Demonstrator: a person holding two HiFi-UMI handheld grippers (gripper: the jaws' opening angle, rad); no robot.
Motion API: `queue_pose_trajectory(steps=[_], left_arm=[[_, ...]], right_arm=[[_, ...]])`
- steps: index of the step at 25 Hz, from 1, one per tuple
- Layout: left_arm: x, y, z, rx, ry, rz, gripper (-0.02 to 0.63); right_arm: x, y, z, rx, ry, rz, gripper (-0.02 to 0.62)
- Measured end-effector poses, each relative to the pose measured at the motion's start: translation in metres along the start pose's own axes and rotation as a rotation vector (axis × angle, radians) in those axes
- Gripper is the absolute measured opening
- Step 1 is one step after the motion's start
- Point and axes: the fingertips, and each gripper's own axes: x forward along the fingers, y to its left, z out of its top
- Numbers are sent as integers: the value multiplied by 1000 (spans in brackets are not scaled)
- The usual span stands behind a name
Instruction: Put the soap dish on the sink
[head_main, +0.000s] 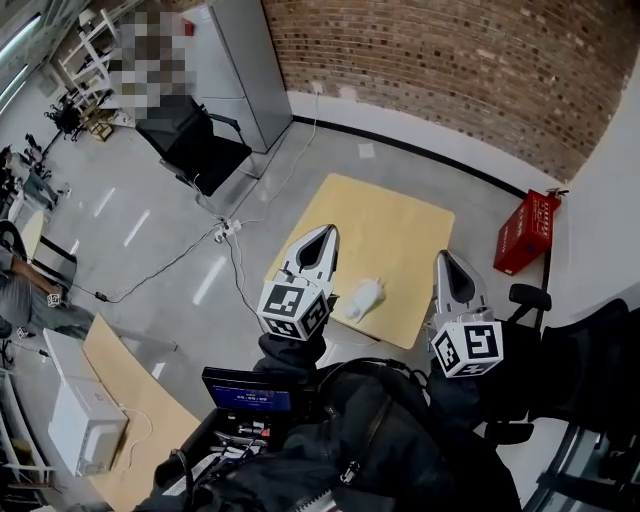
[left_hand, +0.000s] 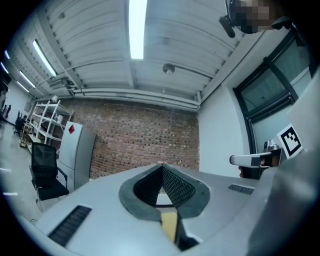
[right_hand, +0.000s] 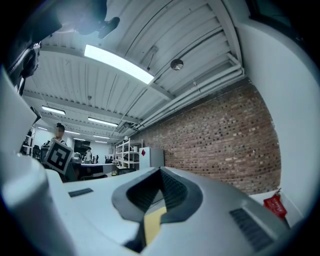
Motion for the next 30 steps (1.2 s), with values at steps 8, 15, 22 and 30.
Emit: queue_pose_trajectory(steps=[8,15,22,30], left_arm=[[3,-5,0,8,-12,-8,0],[3,-7,1,6,-8,-21,0],[5,-8,1,9,-11,-38,0],[7,-9,-2,13,-2,-48,0]], right_arm=[[-3,-3,3,-5,-16,-1,5],[-2,1,4,-19,-9,0,5],[0,6,2,-33,-1,4,3],[4,8,1,-33,0,6,3]])
